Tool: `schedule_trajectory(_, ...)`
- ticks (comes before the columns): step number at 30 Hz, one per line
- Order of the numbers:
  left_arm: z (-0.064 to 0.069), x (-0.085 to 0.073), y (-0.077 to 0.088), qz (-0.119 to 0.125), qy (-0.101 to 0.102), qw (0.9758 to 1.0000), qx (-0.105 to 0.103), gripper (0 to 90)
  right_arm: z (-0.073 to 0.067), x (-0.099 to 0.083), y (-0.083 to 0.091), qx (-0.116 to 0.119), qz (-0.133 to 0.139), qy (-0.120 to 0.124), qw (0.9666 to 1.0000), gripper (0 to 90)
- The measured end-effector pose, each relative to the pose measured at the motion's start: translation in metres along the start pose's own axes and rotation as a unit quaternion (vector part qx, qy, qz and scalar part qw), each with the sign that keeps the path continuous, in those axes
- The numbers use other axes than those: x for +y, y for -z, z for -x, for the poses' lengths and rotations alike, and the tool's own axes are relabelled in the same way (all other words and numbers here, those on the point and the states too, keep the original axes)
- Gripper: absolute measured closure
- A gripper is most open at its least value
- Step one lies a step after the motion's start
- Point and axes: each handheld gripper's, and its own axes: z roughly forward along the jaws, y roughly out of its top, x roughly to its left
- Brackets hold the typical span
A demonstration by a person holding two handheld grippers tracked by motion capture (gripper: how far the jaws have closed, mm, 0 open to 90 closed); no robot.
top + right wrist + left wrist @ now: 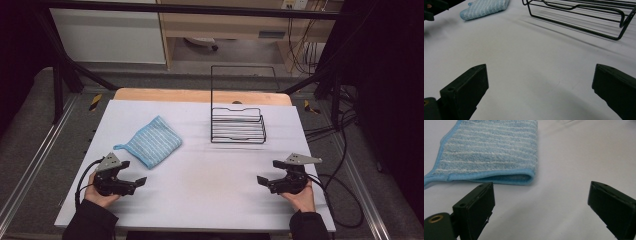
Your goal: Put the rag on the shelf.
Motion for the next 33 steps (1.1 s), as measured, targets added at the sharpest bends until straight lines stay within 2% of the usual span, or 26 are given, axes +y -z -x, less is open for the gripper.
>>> schedule_trajectory(23, 0.008, 0.012, -0.005, -0.015, -0.003, 0.9999, 0.001, 9.1, -0.001, 0.0, -0.001, -0.007, -0.006, 0.007, 0.9999, 1.2)
schedule_trajectory(33, 0.014, 0.034, -0.011, -0.029, -0.015, 0.9994, 0.015, 13.3, -0.001, 0.0, -0.002, -0.01, -0.009, 0.011, 0.9999, 1.2)
